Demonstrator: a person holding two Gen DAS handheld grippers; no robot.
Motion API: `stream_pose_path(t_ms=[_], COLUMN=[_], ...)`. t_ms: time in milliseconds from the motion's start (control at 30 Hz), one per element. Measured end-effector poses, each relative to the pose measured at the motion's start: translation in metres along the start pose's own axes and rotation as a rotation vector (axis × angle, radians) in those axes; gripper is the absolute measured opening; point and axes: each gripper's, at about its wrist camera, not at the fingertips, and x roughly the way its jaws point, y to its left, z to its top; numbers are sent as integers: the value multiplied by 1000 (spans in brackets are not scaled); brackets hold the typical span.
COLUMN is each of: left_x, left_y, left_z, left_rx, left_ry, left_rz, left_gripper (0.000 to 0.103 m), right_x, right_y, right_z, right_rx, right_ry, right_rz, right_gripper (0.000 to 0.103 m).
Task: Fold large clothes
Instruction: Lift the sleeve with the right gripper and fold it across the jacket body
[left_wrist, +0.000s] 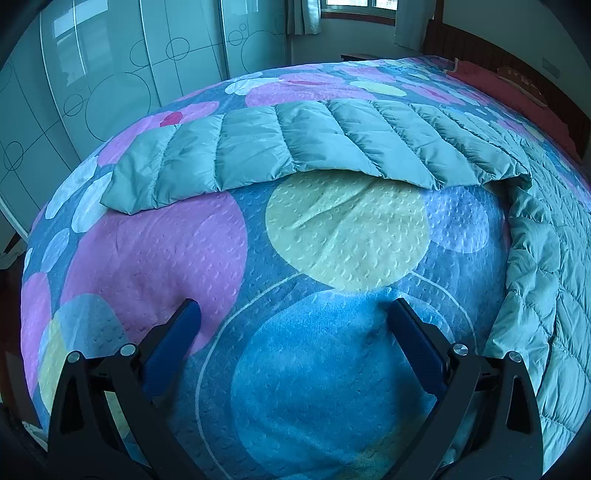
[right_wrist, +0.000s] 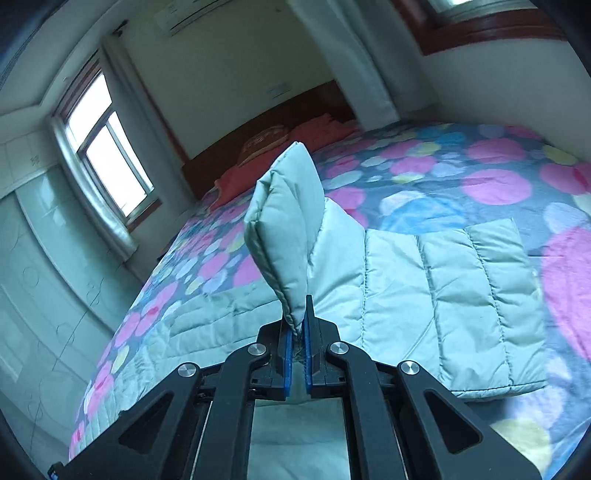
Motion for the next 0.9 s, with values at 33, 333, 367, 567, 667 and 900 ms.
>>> stream_pose_path(t_ms=[33, 333, 367, 567, 667, 900], left_x=[0, 0, 0, 0, 0, 1], left_y=[0, 0, 0, 0, 0, 1], left_z=[0, -1, -1, -1, -1, 0], left_rx=[0, -3, -3, -2, -3, -3], left_ry=[-1, -4, -4, -4, -3, -4], left_rz=[0, -1, -1, 0, 0, -1], left_gripper=[101, 101, 101, 101, 101, 101], right_x=[13, 92, 99, 125, 128, 75], right_y=[16, 110, 114, 135, 141, 127], right_z=[-6, -70, -77, -110, -113, -93], right_rx=[-20, -176, -191, -257, -286, -286], right_ry=[28, 273, 301, 437, 456, 397], right_rz=[22, 136, 134, 139, 137, 189], right_gripper=[4, 4, 4, 4, 10, 52])
